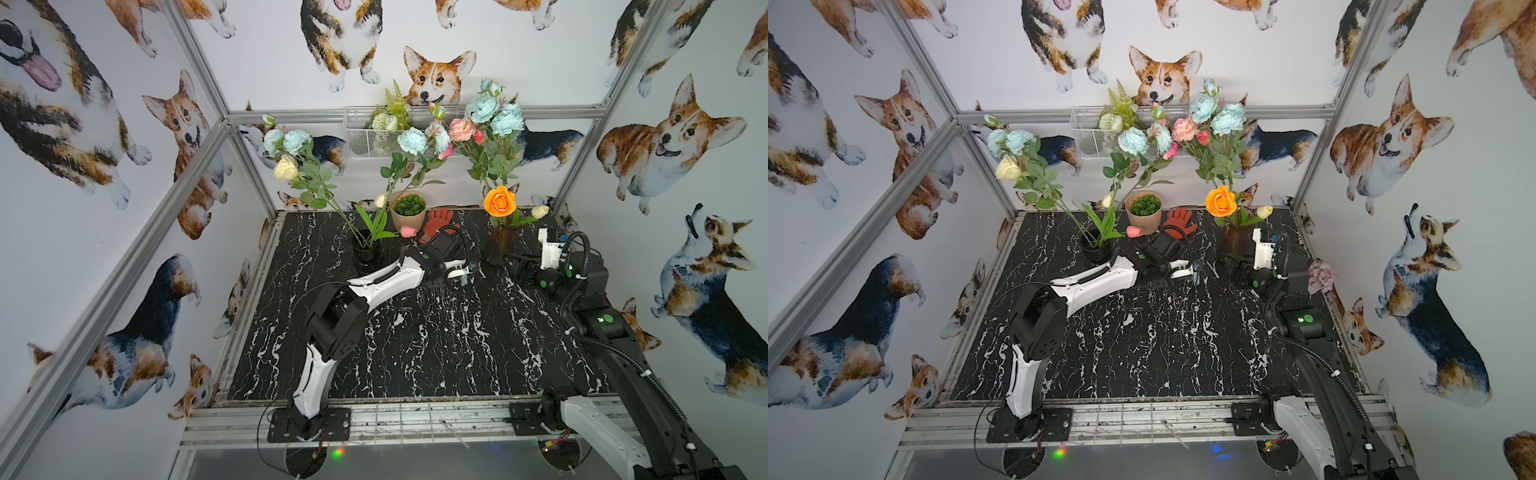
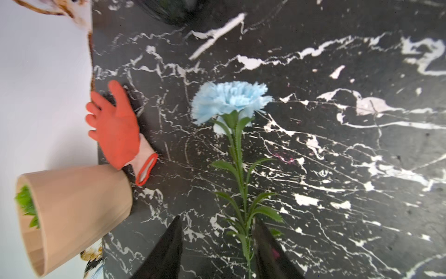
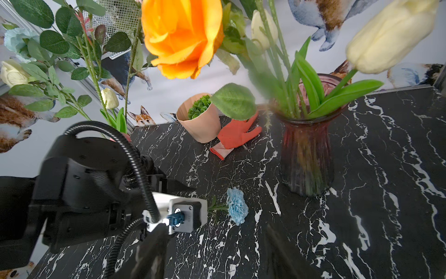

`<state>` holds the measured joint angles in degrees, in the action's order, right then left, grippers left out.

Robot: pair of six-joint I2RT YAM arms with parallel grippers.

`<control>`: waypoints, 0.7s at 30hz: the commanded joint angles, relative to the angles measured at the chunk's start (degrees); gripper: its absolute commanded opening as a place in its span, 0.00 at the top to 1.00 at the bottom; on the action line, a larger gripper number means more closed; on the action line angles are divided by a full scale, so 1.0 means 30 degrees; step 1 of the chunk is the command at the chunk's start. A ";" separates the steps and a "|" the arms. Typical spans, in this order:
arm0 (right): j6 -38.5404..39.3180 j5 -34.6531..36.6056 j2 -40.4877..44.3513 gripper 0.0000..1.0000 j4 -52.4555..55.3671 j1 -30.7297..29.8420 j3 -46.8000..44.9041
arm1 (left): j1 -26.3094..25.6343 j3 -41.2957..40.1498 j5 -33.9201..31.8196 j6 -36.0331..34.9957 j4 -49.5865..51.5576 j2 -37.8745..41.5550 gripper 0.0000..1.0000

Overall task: Pick out blue flowers from the vase
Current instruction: Place the flower at the center of the board.

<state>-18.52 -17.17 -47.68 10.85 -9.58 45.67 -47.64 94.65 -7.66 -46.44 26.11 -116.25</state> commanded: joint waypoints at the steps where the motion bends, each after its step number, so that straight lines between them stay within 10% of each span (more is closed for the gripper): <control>1: -0.0301 -0.0661 -0.0261 0.34 -0.0728 0.0030 0.0300 | 0.0265 -0.1190 0.0457 0.1771 -0.1872 0.2068 0.50; 10: 0.0552 -0.1490 -0.1450 0.36 -0.1475 -0.0453 -0.1256 | 0.4298 -0.9814 0.5823 1.1568 -0.9861 1.1298 0.50; 21: 0.1877 0.0598 -0.4500 0.36 -0.3009 -0.4891 -0.0562 | 0.9958 -1.2178 0.6643 1.4947 -1.0659 1.5224 0.46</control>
<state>-13.45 -16.53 -59.20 6.87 -22.57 43.03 -21.85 58.87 10.68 -6.04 -2.81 -71.07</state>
